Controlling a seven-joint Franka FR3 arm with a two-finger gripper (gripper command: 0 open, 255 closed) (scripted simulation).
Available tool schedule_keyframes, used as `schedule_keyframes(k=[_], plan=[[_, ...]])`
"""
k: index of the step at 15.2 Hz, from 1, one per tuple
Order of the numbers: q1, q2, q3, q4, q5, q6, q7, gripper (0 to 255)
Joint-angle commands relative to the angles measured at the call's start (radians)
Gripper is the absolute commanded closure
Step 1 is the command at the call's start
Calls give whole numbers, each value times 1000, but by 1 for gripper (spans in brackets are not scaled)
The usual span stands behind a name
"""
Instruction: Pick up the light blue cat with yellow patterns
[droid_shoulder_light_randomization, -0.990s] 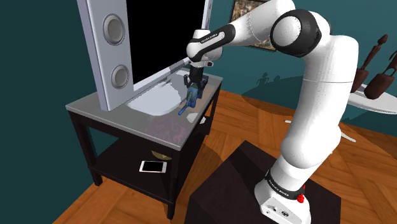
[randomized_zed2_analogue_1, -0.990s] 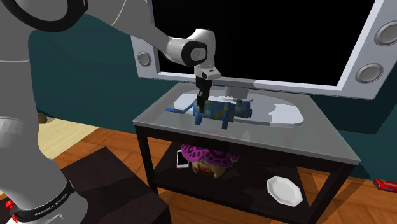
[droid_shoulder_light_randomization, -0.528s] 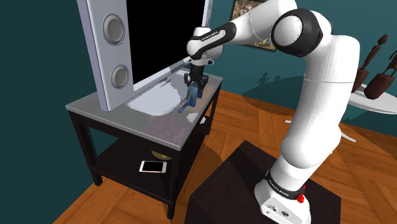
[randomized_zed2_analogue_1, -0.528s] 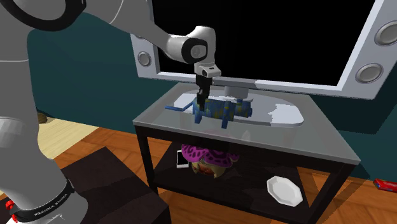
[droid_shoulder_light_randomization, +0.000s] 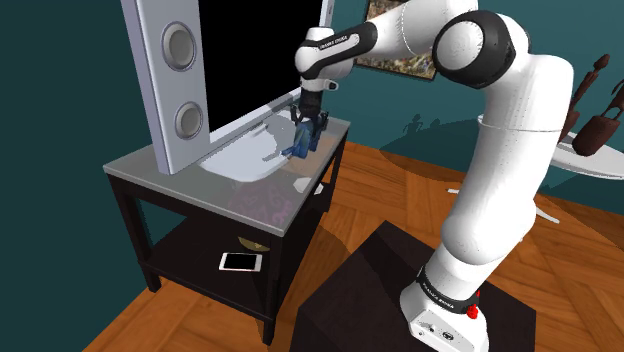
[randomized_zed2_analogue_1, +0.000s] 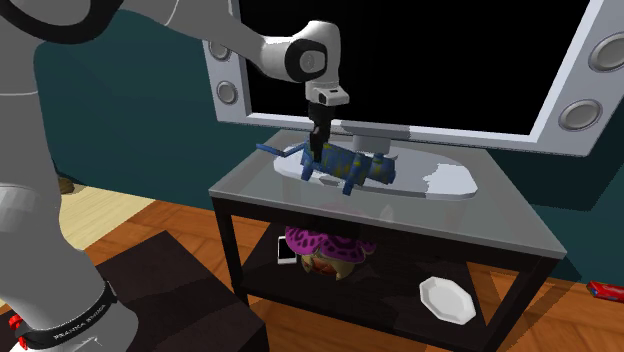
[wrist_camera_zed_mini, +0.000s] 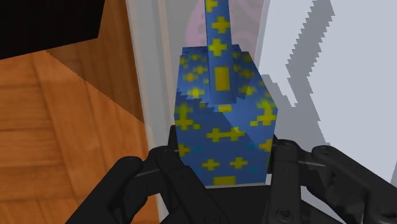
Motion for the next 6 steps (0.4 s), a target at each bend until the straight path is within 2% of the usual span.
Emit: schedule_keyframes(k=[1,6], plan=[[0,-11,0,15,0,-25,0,255],[0,-22,0,44,1,-64,0,255]])
